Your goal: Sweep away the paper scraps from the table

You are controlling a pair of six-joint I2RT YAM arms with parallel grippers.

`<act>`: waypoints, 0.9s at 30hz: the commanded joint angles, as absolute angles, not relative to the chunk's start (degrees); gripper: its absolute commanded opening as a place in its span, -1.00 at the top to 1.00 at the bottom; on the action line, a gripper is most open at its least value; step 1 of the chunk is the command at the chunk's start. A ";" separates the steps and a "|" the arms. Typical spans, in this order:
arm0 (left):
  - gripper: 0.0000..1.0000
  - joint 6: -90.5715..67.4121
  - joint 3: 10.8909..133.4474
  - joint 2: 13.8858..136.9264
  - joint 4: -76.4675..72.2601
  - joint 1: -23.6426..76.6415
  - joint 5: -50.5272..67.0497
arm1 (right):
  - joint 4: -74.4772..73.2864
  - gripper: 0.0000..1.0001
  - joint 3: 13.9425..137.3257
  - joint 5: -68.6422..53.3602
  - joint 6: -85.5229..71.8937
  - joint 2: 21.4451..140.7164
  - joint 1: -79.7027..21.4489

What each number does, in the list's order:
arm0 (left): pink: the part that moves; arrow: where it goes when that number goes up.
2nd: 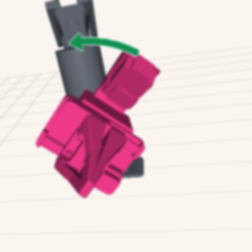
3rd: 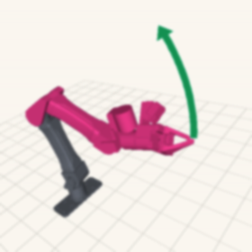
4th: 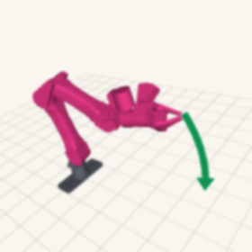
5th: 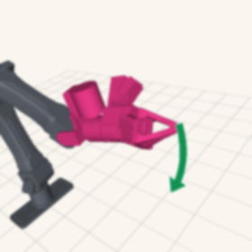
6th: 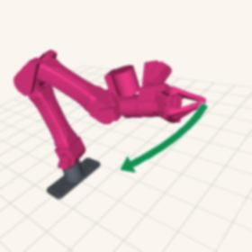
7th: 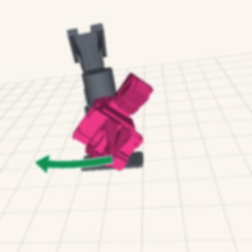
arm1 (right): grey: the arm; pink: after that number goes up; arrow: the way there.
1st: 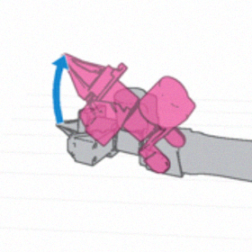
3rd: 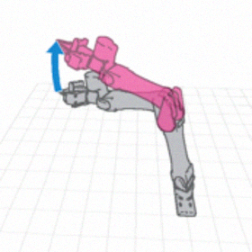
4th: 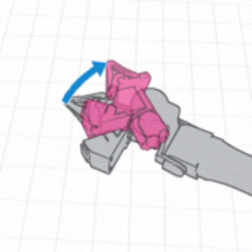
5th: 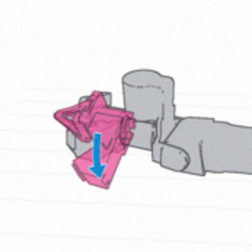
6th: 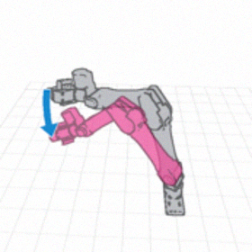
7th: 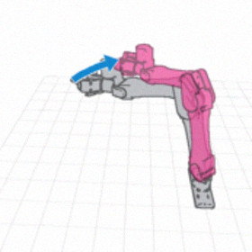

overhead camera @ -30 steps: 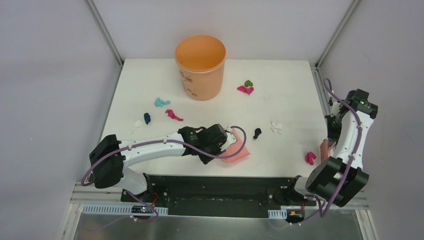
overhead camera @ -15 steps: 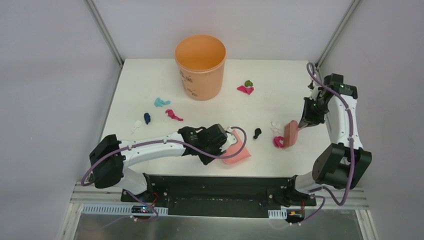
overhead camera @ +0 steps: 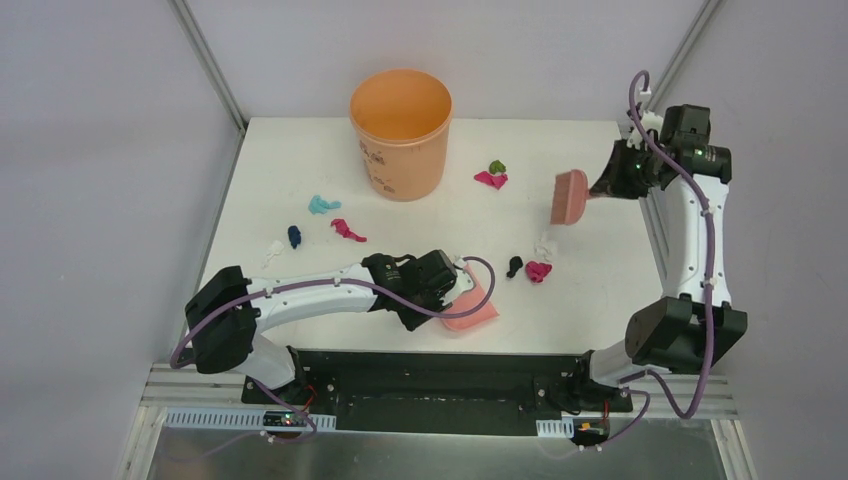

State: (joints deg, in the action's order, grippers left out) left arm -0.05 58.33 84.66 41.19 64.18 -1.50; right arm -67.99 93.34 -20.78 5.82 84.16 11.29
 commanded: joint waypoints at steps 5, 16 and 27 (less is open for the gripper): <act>1.00 2.27 58.62 86.04 40.47 64.70 -2.63 | -32.57 1.00 93.16 -29.93 -8.94 92.24 4.22; 1.00 3.70 58.95 88.81 40.21 64.69 -1.85 | -17.15 1.00 98.45 -21.86 -35.47 108.89 0.16; 1.00 4.09 58.84 88.42 40.26 64.70 -2.45 | -25.81 1.00 94.98 -12.12 -36.39 112.50 0.22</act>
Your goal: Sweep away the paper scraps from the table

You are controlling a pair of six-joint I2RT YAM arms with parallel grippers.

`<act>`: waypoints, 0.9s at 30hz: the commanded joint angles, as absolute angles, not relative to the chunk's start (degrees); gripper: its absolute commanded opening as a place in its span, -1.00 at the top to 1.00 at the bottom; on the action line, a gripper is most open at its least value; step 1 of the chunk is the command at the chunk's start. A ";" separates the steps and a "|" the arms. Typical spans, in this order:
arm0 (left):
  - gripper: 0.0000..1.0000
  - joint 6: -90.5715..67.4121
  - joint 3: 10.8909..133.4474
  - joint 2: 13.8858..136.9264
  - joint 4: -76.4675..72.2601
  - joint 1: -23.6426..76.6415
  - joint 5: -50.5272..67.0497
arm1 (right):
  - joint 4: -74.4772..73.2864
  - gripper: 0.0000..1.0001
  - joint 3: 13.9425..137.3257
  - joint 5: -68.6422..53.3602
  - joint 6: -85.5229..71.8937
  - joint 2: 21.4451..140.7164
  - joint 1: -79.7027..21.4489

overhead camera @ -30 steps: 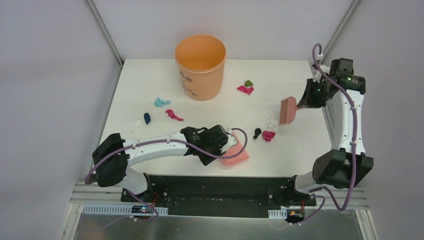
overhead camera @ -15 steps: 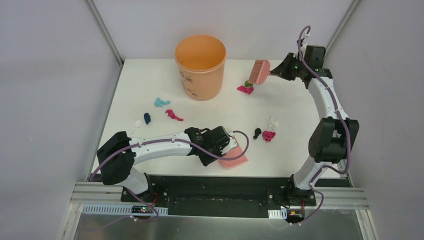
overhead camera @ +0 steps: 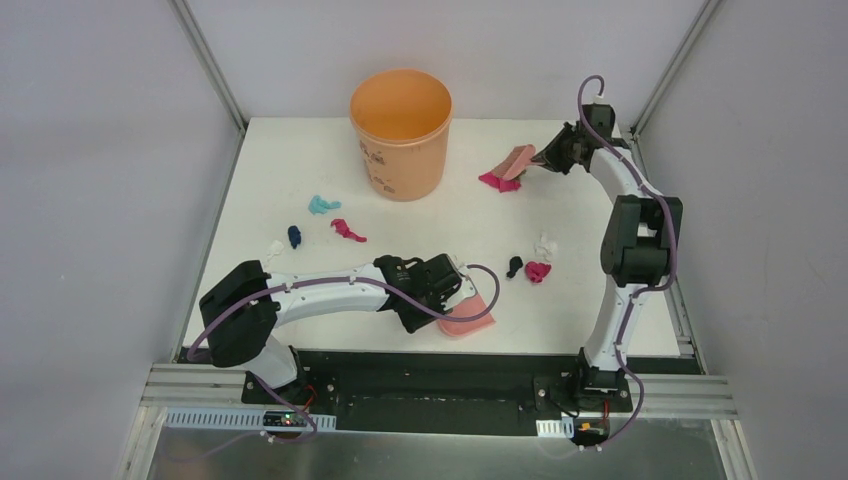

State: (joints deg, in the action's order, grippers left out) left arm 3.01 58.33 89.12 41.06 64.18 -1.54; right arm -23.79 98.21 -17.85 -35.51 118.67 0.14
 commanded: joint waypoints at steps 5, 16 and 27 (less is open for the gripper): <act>1.00 4.09 58.93 88.03 40.38 64.69 -1.87 | -31.68 1.00 85.07 -15.95 -34.85 103.37 4.13; 1.00 4.30 59.67 88.38 41.40 64.69 -0.98 | -47.79 1.00 68.72 -20.91 -20.96 81.99 11.60; 1.00 3.49 68.34 91.65 46.47 64.70 2.37 | -53.10 1.00 73.44 -13.51 8.50 66.54 11.28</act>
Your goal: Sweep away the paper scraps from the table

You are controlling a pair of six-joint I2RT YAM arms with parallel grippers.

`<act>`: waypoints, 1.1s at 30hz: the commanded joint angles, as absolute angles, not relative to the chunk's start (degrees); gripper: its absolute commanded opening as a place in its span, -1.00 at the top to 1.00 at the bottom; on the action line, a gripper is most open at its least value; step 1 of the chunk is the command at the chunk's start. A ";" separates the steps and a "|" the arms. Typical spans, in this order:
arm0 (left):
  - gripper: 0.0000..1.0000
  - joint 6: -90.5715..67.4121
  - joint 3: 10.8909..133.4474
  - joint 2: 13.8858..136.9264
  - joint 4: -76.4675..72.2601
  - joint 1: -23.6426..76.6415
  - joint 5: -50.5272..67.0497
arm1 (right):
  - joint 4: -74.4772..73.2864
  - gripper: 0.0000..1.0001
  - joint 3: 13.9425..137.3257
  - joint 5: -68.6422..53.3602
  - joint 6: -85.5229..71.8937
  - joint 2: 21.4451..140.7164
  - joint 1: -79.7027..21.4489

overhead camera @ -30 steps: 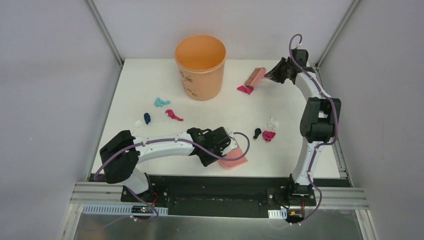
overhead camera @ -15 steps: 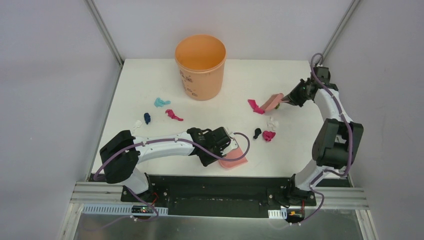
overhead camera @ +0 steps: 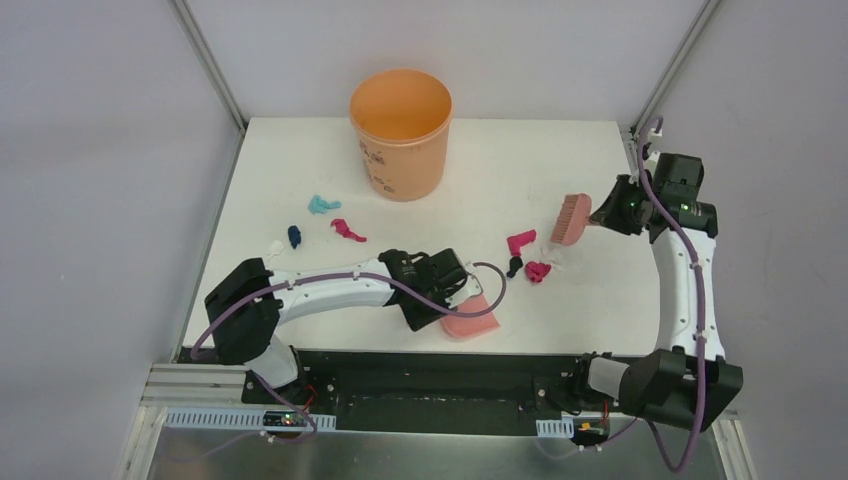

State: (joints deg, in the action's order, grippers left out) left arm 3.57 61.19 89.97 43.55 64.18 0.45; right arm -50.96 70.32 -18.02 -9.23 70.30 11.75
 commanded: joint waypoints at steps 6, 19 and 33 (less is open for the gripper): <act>1.00 5.78 75.19 95.89 49.96 64.71 -2.48 | -58.16 1.00 75.41 -3.01 18.28 67.12 6.33; 1.00 2.81 81.48 104.90 54.90 61.31 5.11 | -56.25 1.00 72.65 8.26 17.75 75.27 -9.30; 1.00 3.68 79.89 105.80 51.74 56.41 10.18 | -64.24 1.00 75.55 -39.57 10.70 78.41 -13.82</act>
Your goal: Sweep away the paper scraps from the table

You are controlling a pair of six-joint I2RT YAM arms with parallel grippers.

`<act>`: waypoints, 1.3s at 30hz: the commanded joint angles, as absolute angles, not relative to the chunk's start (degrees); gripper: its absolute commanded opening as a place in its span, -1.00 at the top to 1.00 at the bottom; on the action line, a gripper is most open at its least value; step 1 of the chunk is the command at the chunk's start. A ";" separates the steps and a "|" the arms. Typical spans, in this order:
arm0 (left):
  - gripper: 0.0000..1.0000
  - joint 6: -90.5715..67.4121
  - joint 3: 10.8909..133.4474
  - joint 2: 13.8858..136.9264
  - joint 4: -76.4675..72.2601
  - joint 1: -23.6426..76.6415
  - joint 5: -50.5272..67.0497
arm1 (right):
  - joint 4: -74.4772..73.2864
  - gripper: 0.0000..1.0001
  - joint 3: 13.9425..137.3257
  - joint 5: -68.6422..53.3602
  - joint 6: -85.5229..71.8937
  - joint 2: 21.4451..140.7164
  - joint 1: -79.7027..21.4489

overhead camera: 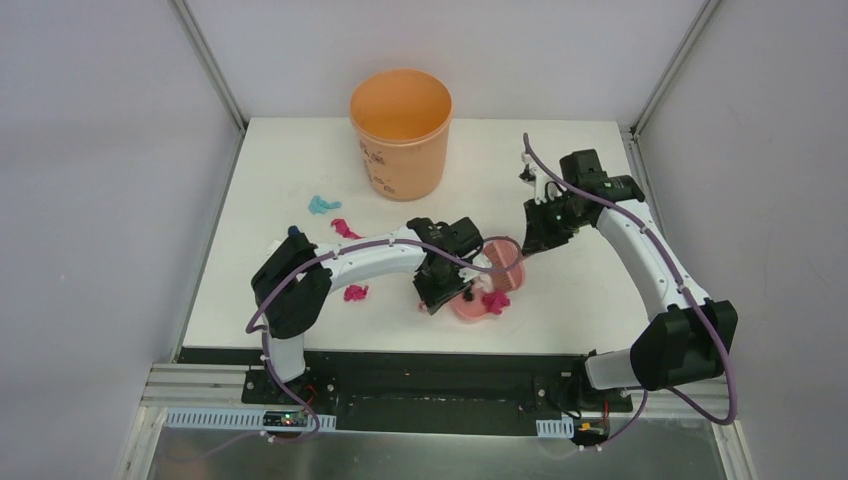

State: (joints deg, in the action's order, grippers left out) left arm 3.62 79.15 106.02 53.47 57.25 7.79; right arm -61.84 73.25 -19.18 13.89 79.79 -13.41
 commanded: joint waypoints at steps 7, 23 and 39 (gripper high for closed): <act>1.00 3.96 79.07 105.14 51.32 56.36 9.49 | -64.07 1.00 77.20 -41.75 8.25 77.22 -10.59; 1.00 4.80 75.47 100.35 51.60 56.34 3.65 | -63.10 1.00 84.55 -12.84 13.80 76.09 -8.97; 1.00 5.44 78.18 101.68 55.10 56.34 3.08 | -55.05 1.00 88.31 16.04 22.40 82.38 -6.23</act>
